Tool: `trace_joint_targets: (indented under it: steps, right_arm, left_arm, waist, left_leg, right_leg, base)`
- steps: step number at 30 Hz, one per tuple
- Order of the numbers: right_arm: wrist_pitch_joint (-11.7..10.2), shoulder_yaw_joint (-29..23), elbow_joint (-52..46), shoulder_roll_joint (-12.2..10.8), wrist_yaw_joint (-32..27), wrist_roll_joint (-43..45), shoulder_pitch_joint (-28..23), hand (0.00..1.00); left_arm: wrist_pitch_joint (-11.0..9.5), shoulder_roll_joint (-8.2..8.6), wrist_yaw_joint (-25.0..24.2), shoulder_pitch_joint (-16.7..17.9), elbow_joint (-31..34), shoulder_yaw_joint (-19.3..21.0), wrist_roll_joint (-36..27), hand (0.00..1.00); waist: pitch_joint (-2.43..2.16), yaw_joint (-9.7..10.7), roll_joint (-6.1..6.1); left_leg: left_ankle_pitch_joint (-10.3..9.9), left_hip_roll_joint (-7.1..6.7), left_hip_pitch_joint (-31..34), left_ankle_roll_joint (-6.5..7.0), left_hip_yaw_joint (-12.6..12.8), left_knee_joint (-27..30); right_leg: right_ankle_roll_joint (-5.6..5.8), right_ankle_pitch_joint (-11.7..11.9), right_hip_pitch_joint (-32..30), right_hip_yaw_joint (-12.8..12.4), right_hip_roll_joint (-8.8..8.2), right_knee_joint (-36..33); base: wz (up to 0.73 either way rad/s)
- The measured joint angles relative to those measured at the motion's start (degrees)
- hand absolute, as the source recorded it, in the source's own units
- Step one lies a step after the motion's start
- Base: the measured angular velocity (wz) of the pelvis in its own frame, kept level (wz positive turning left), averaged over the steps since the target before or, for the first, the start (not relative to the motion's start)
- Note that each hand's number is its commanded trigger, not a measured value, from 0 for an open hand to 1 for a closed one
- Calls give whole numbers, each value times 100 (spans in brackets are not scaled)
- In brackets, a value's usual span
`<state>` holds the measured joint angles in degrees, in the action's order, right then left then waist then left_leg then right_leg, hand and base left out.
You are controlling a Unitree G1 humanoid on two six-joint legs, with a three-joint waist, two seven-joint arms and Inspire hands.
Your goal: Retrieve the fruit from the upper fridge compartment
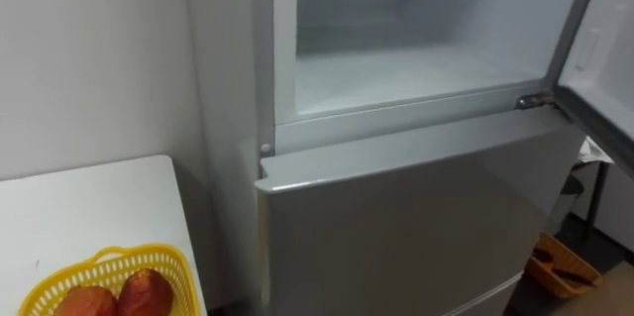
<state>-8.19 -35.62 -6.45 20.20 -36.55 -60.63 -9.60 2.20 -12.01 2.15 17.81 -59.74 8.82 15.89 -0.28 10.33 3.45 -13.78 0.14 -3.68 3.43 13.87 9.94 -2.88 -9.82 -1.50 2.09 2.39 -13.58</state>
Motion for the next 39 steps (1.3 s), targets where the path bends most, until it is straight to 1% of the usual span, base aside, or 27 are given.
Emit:
trace_joint_targets:
  steps: [4,7,11,13,15,17,20,22,29,32,35,37,39]
  right_arm:
    - [0,0,-155,1,310,54,30,0]
    - [5,4,-249,1,406,31,32,0]
    - [15,4,-391,6,676,0,52,0]
    - [75,4,-480,5,876,-32,49,0]
    - [77,3,-487,6,966,-30,64,0]
    - [82,4,-487,6,1192,-30,64,0]
    - [94,49,-496,6,1487,-6,66,0]
    - [187,59,-521,6,1655,-4,66,0]
    - [338,143,-548,6,2114,26,65,0]
    - [337,307,-553,6,2275,65,64,0]
    - [338,366,-571,7,2372,190,64,0]
    - [338,523,-618,7,2408,294,79,0]
    - [366,580,-645,8,2467,303,89,0]
  left_arm:
    - [-10,-1,-53,11,-1,49,0,0]
    - [-10,-3,-70,10,26,49,-5,0]
    - [-6,-5,-72,25,67,49,0,0]
    - [11,-5,-88,34,71,49,4,0]
    - [28,0,-130,44,71,116,88,0]
    - [28,5,-161,45,57,231,245,0]
    - [21,3,-160,45,30,329,245,0]
    - [29,2,-160,52,3,346,243,0]
    - [36,3,-157,61,3,344,243,0]
    - [36,3,-115,60,4,343,240,0]
    - [36,3,-92,49,7,342,240,0]
    - [40,3,-19,26,8,328,240,0]
    - [41,3,4,-15,8,326,240,0]
  waist:
    - [1,-23,26]
    - [-3,-80,39]
    - [-8,-87,53]
    - [-9,-91,49]
    - [-8,-117,51]
    - [-8,-126,51]
    - [-5,-140,55]
    - [0,-141,67]
    - [1,-216,142]
    - [5,-262,169]
    - [2,-284,187]
    - [11,-292,210]
    - [11,-302,209]
  left_leg:
    - [2,2,5,-3,-20,0]
    - [1,0,3,-4,-26,13]
    - [1,-3,14,-4,-72,16]
    - [1,-9,31,-4,-121,23]
    - [2,-8,20,-5,-124,28]
    - [4,-4,5,-8,-127,52]
    - [7,-2,-4,-13,-126,52]
    - [7,-1,-6,-14,-127,59]
    - [5,5,-1,-18,-145,69]
    - [5,5,-4,-18,-140,73]
    - [5,5,-1,-17,-143,71]
    - [5,5,15,-17,-155,71]
    - [4,5,27,-17,-169,67]
  right_leg:
    - [-6,-10,17,33,-6,26]
    - [-5,-10,23,37,-5,81]
    - [-5,-9,47,77,-10,96]
    - [-5,-10,52,123,-20,103]
    - [-7,-12,72,123,-19,105]
    - [-10,-16,101,130,-20,105]
    - [-18,-25,104,129,-19,97]
    - [-21,-33,96,129,-20,90]
    - [-28,-38,84,138,-19,78]
    - [-28,-35,92,138,-20,72]
    - [-26,-28,105,146,-20,65]
    - [-27,-29,92,188,-32,48]
    - [-27,-29,89,206,-37,45]
  base:
    - [3]
    - [0]
    - [6]
    - [9]
    - [2]
    - [0]
    - [0]
    - [0]
    - [0]
    - [0]
    - [1]
    - [4]
    - [4]
